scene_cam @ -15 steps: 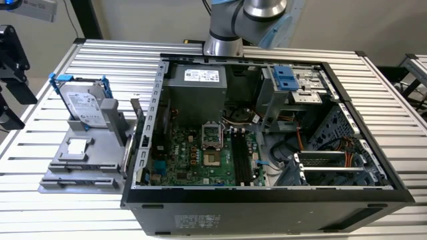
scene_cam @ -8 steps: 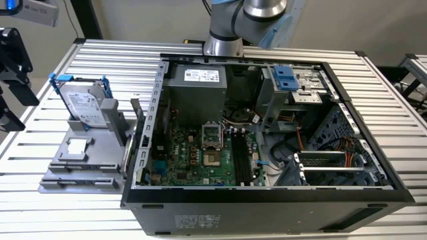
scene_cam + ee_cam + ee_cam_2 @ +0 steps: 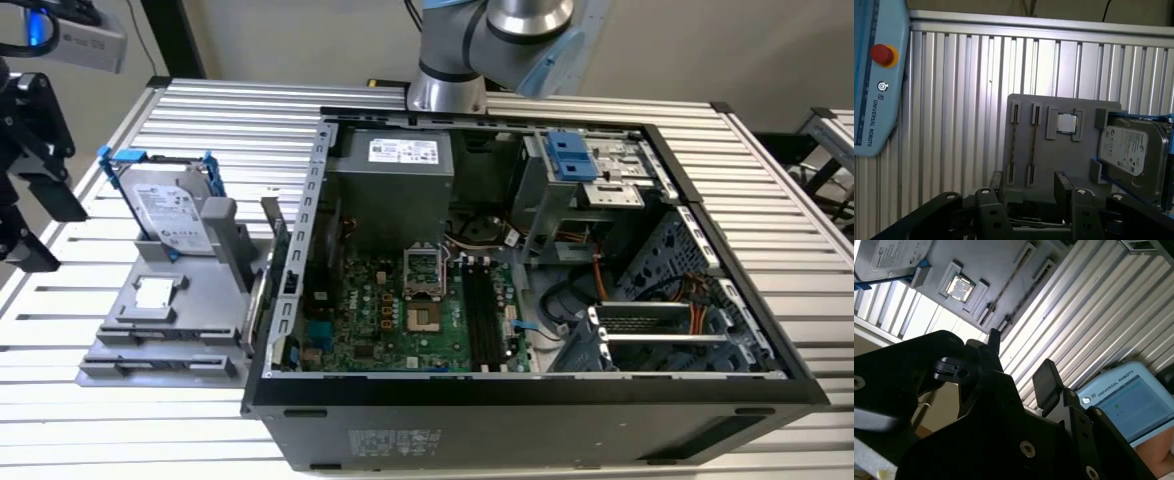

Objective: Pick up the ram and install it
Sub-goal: 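Pick up the ram and move it above insertion slot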

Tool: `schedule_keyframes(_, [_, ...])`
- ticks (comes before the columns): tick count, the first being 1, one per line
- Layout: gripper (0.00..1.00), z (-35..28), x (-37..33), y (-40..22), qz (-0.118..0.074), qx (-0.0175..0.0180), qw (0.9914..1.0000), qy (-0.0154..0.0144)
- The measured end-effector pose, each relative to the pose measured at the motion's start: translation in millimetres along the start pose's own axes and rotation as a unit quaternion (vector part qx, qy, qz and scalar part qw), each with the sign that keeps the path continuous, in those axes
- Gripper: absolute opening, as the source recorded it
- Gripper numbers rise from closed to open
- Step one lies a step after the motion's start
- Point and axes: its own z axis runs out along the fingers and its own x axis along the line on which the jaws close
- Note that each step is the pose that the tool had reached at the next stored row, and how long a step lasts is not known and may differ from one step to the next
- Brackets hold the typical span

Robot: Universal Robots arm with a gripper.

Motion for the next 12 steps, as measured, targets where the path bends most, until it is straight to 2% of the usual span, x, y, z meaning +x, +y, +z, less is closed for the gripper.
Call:
schedule_keyframes(8, [1.0,12.3,0.2,-2.0,0.003,0.0001,1.0,-0.0001])
schedule_keyframes(12, [1.0,16.2,0.2,-2.3,0.004,0.0,0.99999,0.0])
